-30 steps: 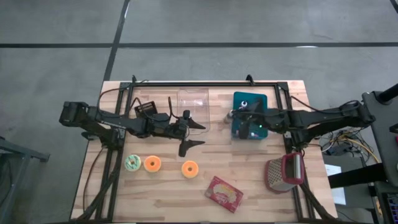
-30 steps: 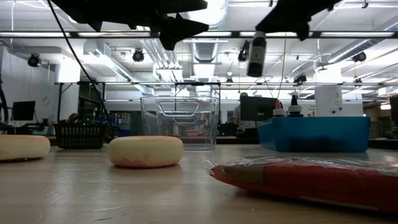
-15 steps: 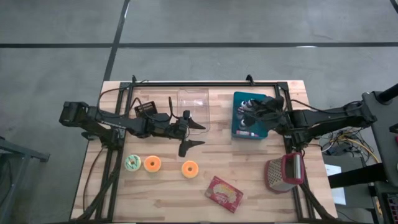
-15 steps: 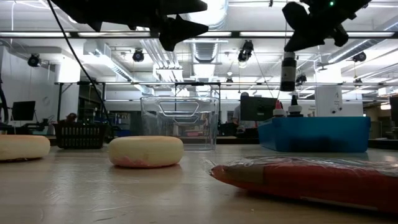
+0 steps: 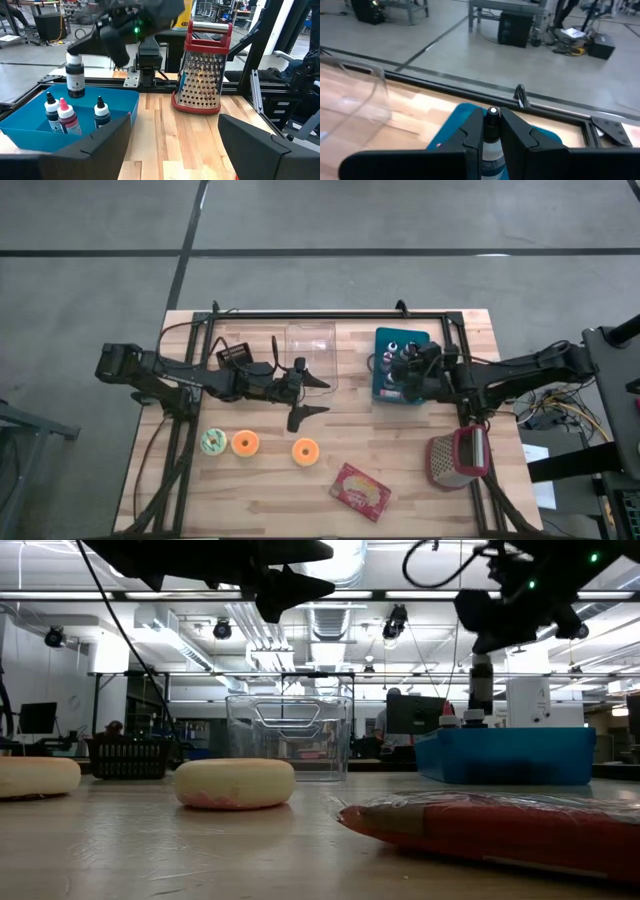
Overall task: Pick & Place Food Item
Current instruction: Put the black food coloring bottle into the blue bin
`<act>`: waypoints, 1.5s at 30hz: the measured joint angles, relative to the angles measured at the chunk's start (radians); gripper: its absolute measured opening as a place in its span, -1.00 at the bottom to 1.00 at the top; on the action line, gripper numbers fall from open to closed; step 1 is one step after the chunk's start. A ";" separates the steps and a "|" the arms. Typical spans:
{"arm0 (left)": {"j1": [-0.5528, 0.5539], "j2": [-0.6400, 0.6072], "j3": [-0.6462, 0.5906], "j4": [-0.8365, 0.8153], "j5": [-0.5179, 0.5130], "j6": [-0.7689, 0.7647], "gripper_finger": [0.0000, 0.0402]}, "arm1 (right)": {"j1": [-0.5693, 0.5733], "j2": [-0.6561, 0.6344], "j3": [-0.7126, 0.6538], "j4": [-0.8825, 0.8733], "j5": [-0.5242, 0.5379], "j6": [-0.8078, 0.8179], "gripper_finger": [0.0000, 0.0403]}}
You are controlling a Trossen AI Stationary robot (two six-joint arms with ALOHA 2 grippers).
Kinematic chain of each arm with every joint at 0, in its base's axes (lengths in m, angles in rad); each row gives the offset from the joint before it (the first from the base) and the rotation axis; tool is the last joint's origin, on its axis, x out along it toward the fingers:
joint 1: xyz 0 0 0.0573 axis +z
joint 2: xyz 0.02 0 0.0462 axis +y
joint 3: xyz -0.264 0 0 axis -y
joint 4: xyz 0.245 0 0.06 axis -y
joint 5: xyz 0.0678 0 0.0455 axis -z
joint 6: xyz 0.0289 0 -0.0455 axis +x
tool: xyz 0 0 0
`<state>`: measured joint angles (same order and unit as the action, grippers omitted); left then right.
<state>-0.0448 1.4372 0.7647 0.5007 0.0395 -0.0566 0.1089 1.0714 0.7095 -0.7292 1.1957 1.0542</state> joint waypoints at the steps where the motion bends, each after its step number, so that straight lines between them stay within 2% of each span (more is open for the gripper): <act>1: 0.000 0.000 0.000 0.000 0.000 0.000 0.52 | 0.000 0.016 -0.009 0.001 0.002 0.017 -0.81; 12: 0.001 0.000 0.000 0.000 0.000 0.000 0.52 | 0.000 0.146 -0.096 0.001 0.108 0.296 -0.81; 19: 0.000 0.000 0.000 -0.002 0.000 0.000 0.52 | 0.000 0.206 -0.155 0.003 0.110 0.460 -0.81; 33: 0.000 0.000 0.000 -0.003 0.000 0.000 0.52 | 0.000 0.228 -0.187 0.010 0.078 0.485 -0.81; 39: 0.000 0.000 0.000 -0.003 0.000 0.000 0.52 | 0.000 0.228 -0.187 0.009 -0.001 0.485 -0.81; 45: 0.000 0.000 0.000 -0.003 0.000 0.000 0.52 | 0.000 0.228 -0.187 0.009 -0.019 0.484 -0.69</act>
<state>-0.0448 1.4372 0.7647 0.4976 0.0399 -0.0566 0.1085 1.2991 0.5228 -0.7206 1.1770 1.5381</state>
